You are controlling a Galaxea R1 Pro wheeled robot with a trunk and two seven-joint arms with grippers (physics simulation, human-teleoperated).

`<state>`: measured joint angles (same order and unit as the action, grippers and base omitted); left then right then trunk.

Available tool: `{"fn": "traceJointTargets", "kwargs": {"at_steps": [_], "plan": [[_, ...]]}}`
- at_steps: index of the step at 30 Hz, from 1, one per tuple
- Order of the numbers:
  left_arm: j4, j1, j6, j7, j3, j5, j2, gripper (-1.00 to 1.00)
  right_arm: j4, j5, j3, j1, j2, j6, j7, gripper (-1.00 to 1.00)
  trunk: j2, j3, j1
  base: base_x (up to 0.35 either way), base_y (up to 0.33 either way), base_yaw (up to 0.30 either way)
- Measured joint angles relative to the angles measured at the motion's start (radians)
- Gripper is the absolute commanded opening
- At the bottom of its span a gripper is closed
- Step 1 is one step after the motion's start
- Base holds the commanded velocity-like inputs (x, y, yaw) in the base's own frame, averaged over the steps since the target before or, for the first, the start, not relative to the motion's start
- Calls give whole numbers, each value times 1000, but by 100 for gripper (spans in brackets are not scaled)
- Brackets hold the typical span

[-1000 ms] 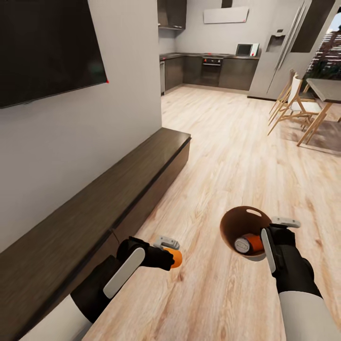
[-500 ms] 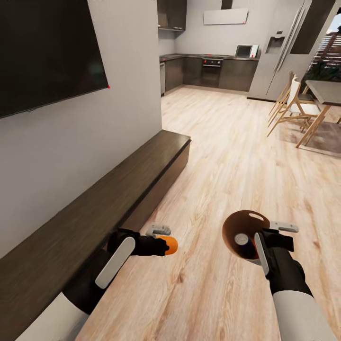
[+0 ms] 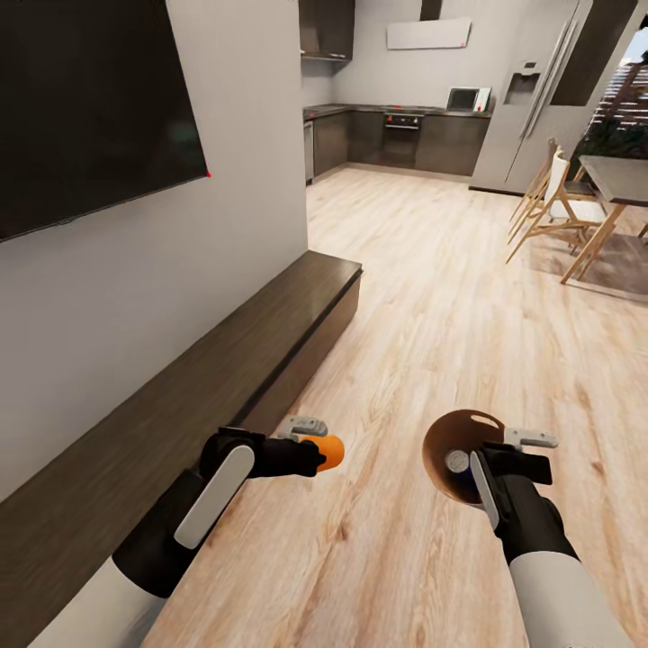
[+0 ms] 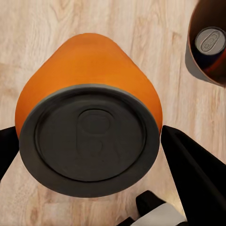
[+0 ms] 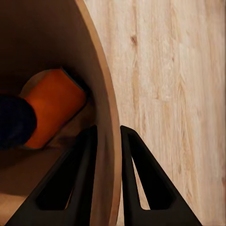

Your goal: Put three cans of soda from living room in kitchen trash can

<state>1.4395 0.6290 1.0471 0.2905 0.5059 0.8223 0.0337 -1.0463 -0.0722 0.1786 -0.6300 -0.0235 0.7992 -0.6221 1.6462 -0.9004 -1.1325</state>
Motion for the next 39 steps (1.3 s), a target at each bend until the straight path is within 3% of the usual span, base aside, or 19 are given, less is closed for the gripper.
{"fn": "traceJointTargets", "kwargs": {"at_steps": [11,14,16,19,21,27,37,39], "plan": [[13,0,0,0,5,0,0,-100,41,3,-6,-1,-1,-9,-13,-100,-77,34,42,0,0,0],[15,0,0,0,6,1,0,-100,67,4,-7,-3,-1,-58,-14,-100,-98,44,54,0,0,0],[23,-1,0,0,7,1,0,-100,92,-14,-6,-10,-1,-62,-18,-100,-112,50,61,0,0,0],[29,-1,0,0,8,2,0,-100,127,7,-7,-21,-1,-86,-16,-100,-133,60,73,0,0,0],[31,-1,0,0,8,2,-1,-100,133,-4,-7,-23,0,-82,-18,-100,-147,66,80,0,0,0],[32,-2,0,0,10,34,-2,-100,149,2,-56,-26,2,-88,-18,-100,-189,85,104,0,0,0],[32,-2,0,0,11,46,-8,-100,165,-9,-71,-27,23,-86,-19,-100,-259,116,142,0,0,0],[32,-2,0,0,13,46,-9,-100,182,7,-71,-30,25,-93,-18,-100,-273,122,149,0,0,0]]}}
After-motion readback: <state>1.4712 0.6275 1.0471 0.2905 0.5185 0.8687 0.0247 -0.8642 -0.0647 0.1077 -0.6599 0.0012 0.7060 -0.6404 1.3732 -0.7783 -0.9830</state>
